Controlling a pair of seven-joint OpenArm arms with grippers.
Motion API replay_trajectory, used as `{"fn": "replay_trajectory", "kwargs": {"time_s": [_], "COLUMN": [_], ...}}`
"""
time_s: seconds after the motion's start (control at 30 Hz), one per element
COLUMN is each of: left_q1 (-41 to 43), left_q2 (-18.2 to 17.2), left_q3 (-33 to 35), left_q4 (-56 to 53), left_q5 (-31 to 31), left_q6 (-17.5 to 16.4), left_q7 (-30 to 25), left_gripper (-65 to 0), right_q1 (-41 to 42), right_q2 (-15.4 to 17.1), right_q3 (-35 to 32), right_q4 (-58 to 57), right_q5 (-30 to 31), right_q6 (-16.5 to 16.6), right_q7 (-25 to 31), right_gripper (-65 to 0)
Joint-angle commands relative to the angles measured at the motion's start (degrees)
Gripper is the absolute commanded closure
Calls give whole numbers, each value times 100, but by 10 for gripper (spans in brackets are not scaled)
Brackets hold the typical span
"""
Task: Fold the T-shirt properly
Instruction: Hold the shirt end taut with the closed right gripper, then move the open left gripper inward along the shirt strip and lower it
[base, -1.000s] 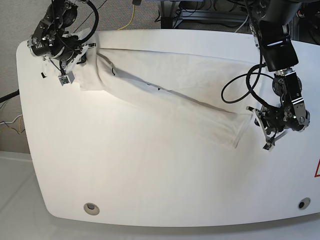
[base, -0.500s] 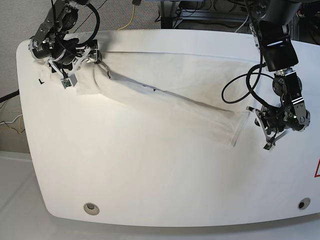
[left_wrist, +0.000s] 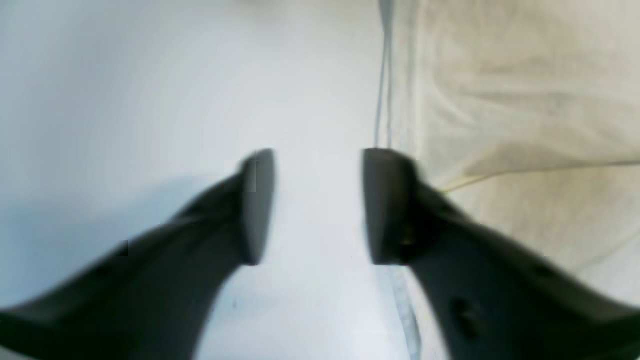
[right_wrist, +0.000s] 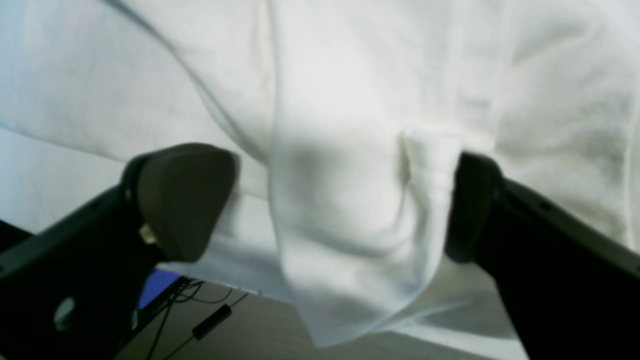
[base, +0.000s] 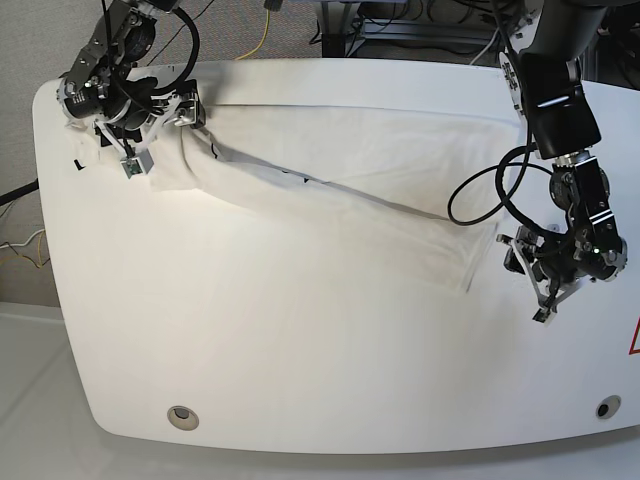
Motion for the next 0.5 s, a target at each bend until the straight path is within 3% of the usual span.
{"fn": "replay_trajectory", "kwargs": {"time_s": [0.0, 0.17, 0.47], "left_q1": [-182, -165, -174], "left_q2": [-61, -61, -61], "left_q3": [-24, -50, -68], "left_q4": [111, 76, -619], "left_q5": [-28, -28, -63], "left_q6": [-8, -8, -8], "left_q7": [-260, -726, -1298], "left_gripper": [-385, -487, -493], "right_q1": [3, 3, 3], "right_q2": [55, 55, 55], "right_q3": [19, 19, 19], "right_q4": [44, 44, 44], "right_q5": [-88, -79, -79], "right_q6": [-10, -10, -10], "right_q7": [-89, -89, -89], "right_gripper": [-641, -641, -641]}}
